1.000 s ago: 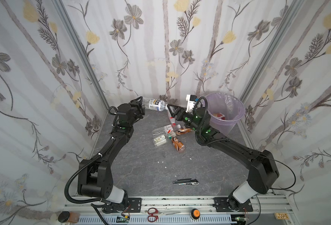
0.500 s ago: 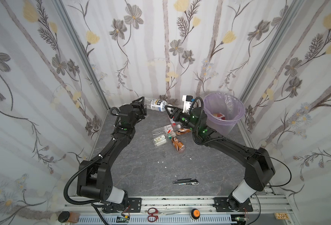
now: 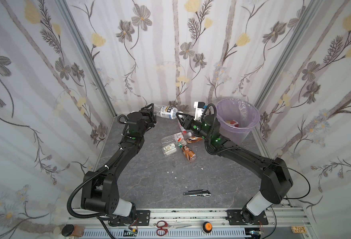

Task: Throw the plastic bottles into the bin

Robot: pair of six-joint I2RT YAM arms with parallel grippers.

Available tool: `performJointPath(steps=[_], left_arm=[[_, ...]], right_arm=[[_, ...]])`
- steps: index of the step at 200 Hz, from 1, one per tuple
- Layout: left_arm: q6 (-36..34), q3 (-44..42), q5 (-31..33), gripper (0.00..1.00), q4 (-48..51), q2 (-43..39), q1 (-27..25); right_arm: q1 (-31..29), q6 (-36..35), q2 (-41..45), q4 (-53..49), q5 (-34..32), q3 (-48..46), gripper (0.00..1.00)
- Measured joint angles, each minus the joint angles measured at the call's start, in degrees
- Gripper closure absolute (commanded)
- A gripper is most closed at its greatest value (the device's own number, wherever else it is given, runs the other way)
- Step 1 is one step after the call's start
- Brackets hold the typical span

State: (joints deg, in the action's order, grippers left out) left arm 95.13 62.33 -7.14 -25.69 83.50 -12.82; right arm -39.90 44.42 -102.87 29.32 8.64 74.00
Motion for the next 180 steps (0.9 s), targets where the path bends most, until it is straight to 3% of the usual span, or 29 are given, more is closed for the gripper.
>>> performJointPath(steps=[88,128,180], left_arm=[[0.20,-1.62,-0.04,0.52,-1.05,-1.25,-0.04],[0.26,-2.25,0.00,0.52,-1.07,-1.92,-0.09],[0.39,-2.67,0.33,0.52,-1.09,-2.64,-0.07]], right_arm=[[0.17,-1.22,1.01,-0.39,-0.90,-0.44,0.59],[0.15,-0.94,1.22,0.39,-1.07,-0.72,0.64],[-0.17,-0.50,1.22,0.44,-1.09,-0.61,0.56]])
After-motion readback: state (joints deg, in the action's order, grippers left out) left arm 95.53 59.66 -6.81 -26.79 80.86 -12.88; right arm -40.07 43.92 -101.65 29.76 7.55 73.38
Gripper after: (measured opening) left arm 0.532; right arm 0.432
